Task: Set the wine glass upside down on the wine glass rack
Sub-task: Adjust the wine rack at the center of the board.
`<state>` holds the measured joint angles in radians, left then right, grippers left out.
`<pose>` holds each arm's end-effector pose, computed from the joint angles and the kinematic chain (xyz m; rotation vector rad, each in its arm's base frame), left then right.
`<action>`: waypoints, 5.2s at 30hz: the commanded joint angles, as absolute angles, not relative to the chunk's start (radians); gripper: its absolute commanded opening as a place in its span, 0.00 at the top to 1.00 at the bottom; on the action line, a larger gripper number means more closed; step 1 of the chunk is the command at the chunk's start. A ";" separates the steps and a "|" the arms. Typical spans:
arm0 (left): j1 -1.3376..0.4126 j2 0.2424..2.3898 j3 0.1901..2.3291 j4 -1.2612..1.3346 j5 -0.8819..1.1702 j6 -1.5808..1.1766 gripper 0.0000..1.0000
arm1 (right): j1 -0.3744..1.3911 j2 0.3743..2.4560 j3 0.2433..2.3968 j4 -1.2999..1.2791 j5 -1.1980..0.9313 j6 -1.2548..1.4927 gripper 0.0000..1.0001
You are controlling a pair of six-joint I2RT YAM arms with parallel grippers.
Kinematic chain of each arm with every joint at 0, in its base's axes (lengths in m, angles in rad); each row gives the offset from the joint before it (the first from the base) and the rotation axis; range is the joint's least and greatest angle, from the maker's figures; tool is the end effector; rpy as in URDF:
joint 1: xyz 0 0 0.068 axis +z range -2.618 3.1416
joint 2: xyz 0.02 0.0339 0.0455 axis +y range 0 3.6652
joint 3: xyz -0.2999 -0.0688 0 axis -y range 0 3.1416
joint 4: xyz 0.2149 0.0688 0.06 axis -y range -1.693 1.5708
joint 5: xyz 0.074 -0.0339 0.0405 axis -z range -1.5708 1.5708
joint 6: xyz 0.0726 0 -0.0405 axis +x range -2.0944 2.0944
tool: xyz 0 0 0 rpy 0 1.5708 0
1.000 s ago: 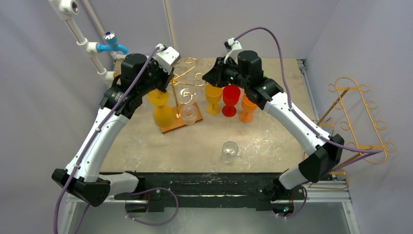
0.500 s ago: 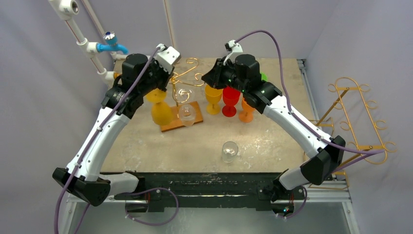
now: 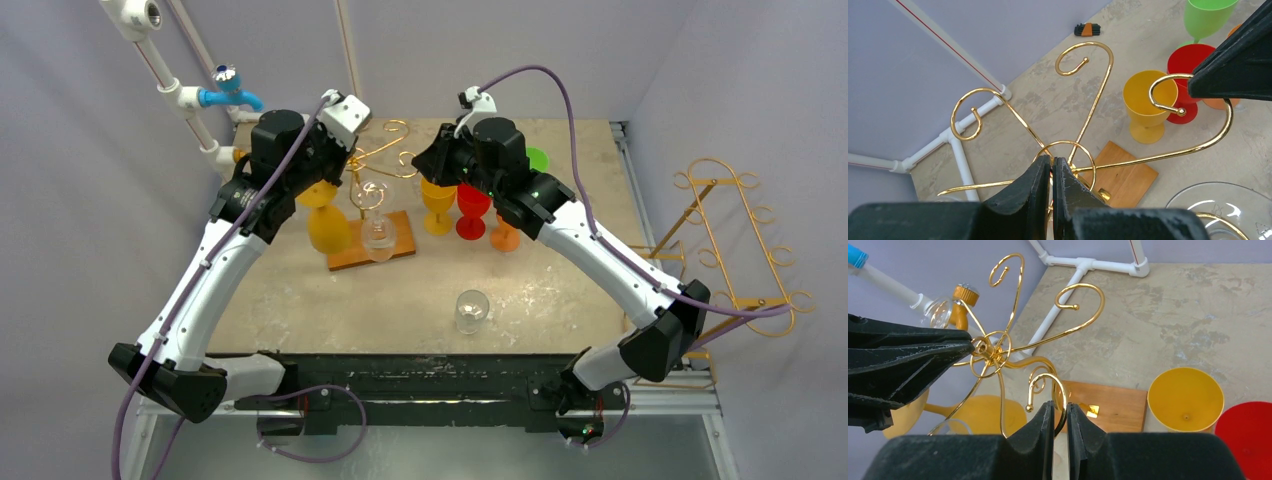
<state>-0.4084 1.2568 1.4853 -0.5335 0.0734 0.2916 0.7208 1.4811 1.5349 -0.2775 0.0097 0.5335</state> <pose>0.2390 -0.1092 0.4619 0.6911 1.7458 -0.1492 0.2615 0.2288 0.4511 -0.1689 1.8767 0.8750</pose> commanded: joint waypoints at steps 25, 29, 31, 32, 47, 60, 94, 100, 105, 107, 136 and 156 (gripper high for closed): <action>-0.407 1.314 1.442 -0.479 0.105 0.298 1.00 | 0.877 1.371 1.413 -0.223 -0.043 0.640 1.00; -0.407 1.341 1.456 -0.470 0.107 0.297 1.00 | 0.873 1.412 1.473 -0.252 -0.057 0.617 0.93; -0.407 1.348 1.461 -0.467 0.103 0.299 1.00 | 0.873 1.422 1.503 -0.272 -0.051 0.603 0.88; -0.407 1.348 1.463 -0.464 0.103 0.301 1.00 | 0.873 1.427 1.516 -0.284 -0.049 0.597 0.83; -0.407 1.286 1.423 -0.490 0.105 0.316 1.00 | 0.824 1.310 1.556 -0.434 -0.035 0.507 0.52; -0.407 1.255 1.425 -0.510 0.106 0.312 1.00 | 0.631 1.501 1.790 -0.487 -0.171 0.459 0.49; -0.407 1.273 1.408 -0.470 0.075 0.330 1.00 | 0.578 1.427 1.487 -0.214 -0.296 0.601 0.88; -0.407 1.291 1.424 -0.462 0.072 0.331 1.00 | 0.588 1.412 1.458 -0.206 -0.306 0.623 0.89; -0.407 1.304 1.427 -0.439 0.052 0.334 1.00 | 0.623 1.410 1.423 -0.188 -0.292 0.641 0.89; -0.406 1.310 1.432 -0.437 0.051 0.333 1.00 | 0.639 1.408 1.407 -0.174 -0.284 0.654 0.89; -0.407 1.289 1.438 -0.475 0.090 0.295 0.87 | 0.710 1.365 1.393 -0.186 -0.223 0.667 0.89; -0.407 1.256 1.562 -0.559 0.116 0.279 0.40 | 0.687 1.385 1.468 -0.281 -0.206 0.622 0.65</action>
<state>-0.4122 1.2736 1.5154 -0.5438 0.1101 0.3054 0.6983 1.4071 1.4303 -0.2623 -0.1833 0.6468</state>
